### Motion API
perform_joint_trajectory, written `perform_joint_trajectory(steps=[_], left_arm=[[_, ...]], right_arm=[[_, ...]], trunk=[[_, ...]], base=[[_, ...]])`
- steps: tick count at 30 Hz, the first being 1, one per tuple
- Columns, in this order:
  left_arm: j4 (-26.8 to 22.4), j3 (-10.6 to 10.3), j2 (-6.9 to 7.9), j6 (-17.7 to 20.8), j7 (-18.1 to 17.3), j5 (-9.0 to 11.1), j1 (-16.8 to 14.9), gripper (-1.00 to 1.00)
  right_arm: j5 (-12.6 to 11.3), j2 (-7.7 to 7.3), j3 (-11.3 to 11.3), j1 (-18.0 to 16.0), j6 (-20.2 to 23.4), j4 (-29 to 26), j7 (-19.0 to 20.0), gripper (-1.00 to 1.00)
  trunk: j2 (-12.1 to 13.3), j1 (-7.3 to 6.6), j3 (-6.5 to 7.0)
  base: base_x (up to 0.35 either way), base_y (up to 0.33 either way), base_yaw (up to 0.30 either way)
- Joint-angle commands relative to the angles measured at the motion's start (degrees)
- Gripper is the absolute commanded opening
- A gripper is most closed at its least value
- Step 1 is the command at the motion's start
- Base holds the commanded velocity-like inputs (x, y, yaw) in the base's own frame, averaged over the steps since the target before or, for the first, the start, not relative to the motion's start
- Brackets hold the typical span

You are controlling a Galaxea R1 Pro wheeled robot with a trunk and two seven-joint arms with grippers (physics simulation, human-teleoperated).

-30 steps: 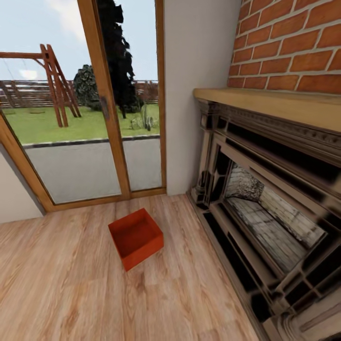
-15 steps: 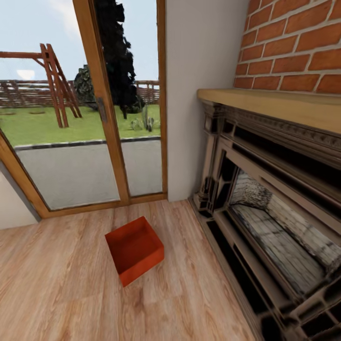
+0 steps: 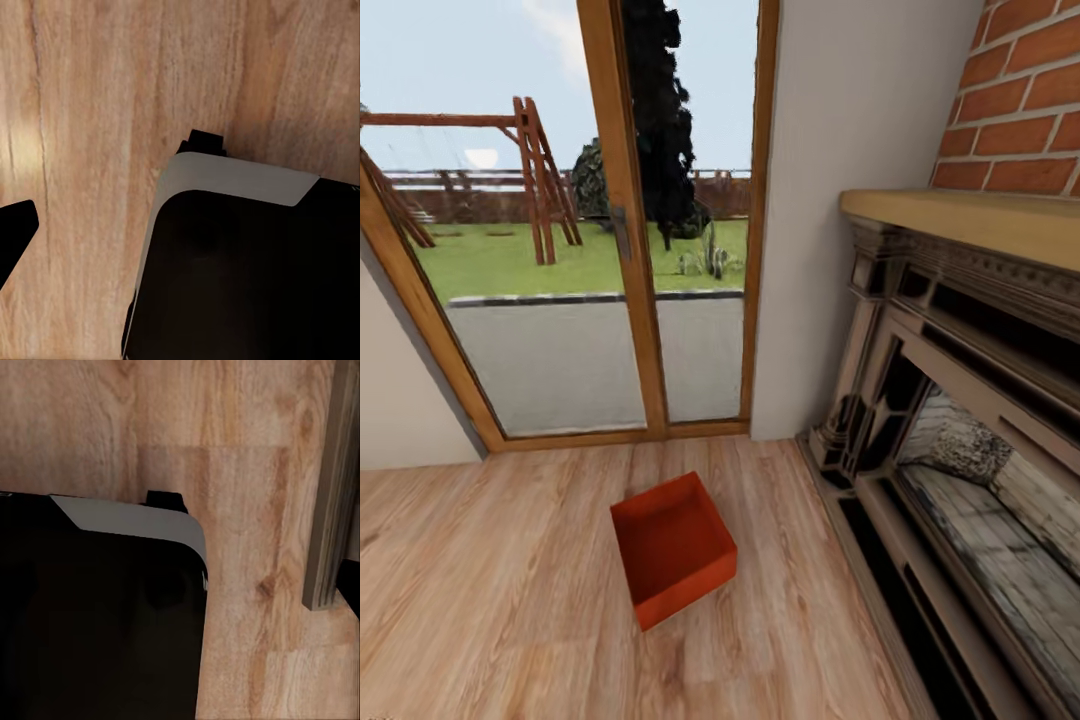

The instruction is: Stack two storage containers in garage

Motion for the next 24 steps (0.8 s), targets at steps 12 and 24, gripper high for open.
perform_joint_trajectory(steps=[12,24], left_arm=[[0.05,-0.49,-0.03,-0.32,0.19,0.50,-0.03,1.00],[0.05,-0.48,0.04,-0.42,0.19,0.56,-0.06,1.00]], right_arm=[[-0.64,0.00,0.45,-0.01,-0.16,0.01,-0.15,1.00],[-0.65,0.01,0.42,-0.01,-0.16,0.01,-0.15,1.00]], trunk=[[-0.03,0.03,-0.05],[-0.03,0.03,-0.05]], base=[[0.322,-0.034,0.270],[0.304,-0.179,0.270]])
